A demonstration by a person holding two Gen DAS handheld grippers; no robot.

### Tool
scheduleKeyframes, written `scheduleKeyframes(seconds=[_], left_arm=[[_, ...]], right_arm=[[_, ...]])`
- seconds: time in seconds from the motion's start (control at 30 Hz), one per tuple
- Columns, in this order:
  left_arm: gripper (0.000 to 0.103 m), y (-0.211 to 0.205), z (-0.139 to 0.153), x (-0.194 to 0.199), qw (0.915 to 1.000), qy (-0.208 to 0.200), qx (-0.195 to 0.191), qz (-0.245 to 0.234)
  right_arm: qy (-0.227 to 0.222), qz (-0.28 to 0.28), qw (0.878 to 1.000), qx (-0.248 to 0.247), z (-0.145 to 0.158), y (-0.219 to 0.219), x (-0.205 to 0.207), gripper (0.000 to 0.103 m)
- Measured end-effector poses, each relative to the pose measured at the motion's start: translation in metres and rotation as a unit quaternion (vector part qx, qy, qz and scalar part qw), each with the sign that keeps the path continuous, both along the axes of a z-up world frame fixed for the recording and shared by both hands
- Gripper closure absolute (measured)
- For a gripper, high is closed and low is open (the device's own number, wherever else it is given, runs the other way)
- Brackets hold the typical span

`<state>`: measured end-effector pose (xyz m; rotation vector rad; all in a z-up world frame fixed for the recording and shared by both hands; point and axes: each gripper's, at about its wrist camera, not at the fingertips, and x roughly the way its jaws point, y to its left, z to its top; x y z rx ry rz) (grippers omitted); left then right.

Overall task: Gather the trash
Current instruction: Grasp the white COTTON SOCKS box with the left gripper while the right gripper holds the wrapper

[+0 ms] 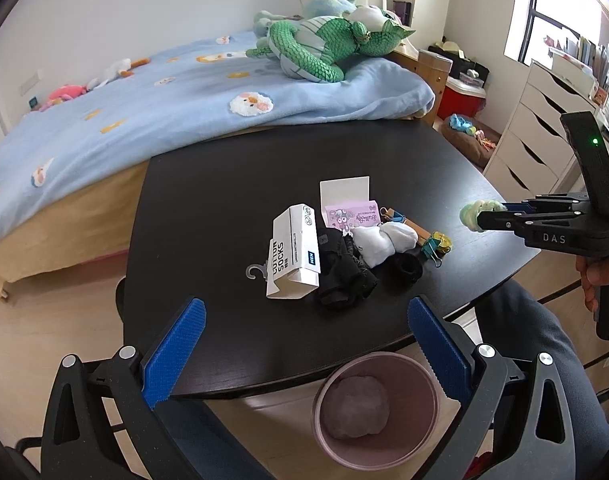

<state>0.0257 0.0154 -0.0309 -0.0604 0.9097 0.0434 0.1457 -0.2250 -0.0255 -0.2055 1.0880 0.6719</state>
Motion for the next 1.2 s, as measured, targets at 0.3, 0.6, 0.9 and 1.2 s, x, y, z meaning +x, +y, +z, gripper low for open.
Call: scheduleKeyframes(seconds=[0.3, 0.6, 0.9, 1.2], left_arm=[[0.006, 0.012, 0.004, 0.031, 0.9999, 0.015, -0.004, -0.003], [0.006, 0.024, -0.01, 0.073, 0.996, 0.078, -0.042, -0.014], [0.013, 0.031, -0.038, 0.103, 0.9871, 0.143, -0.071, -0.004], [0.055, 0.034, -0.055, 0.106, 0.9799, 0.179, -0.087, -0.002]], right_arm=[[0.003, 0.002, 1.0, 0.007, 0.002, -0.001, -0.003, 0.079], [0.007, 0.004, 1.0, 0.005, 0.001, -0.002, -0.005, 0.079], [0.011, 0.006, 1.0, 0.003, -0.002, -0.002, -0.007, 0.079], [0.012, 0.009, 1.0, 0.001, -0.003, -0.002, -0.007, 0.079]])
